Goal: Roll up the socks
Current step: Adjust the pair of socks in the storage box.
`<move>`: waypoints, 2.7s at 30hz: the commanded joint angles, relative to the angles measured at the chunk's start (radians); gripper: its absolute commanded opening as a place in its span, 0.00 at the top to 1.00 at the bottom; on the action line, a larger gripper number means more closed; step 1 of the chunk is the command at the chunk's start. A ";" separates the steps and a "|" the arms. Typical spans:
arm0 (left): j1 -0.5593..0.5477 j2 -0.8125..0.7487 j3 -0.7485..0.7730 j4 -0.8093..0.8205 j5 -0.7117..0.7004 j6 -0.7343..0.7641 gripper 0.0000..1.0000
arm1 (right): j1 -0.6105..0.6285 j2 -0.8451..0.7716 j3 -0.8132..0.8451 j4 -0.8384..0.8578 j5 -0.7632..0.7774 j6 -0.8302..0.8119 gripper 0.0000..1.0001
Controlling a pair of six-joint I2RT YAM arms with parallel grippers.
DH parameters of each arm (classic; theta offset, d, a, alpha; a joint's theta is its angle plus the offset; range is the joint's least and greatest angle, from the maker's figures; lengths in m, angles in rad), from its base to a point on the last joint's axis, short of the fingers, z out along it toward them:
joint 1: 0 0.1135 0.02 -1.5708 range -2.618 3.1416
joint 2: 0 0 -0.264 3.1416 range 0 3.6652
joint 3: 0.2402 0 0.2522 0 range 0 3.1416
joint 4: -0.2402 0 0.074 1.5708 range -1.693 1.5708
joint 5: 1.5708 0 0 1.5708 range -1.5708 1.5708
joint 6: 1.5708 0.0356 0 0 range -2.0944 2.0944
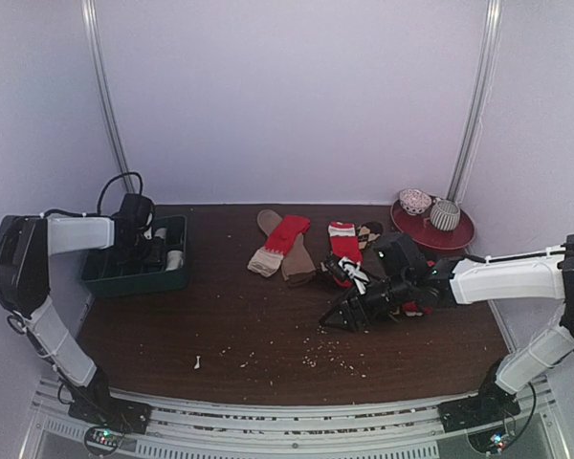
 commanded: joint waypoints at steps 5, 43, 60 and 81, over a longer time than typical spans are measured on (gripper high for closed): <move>0.002 -0.109 0.070 -0.040 0.051 0.023 0.27 | -0.024 -0.057 -0.008 0.001 0.044 -0.005 0.00; -0.030 -0.101 -0.069 0.195 0.037 -0.084 0.69 | -0.037 -0.197 -0.033 0.023 0.499 0.070 0.00; 0.006 0.093 -0.002 0.243 0.043 -0.066 0.83 | -0.039 -0.157 -0.028 0.022 0.477 0.060 0.00; 0.036 -0.102 0.064 0.183 0.226 -0.017 0.40 | -0.039 -0.154 -0.032 0.039 0.474 0.076 0.00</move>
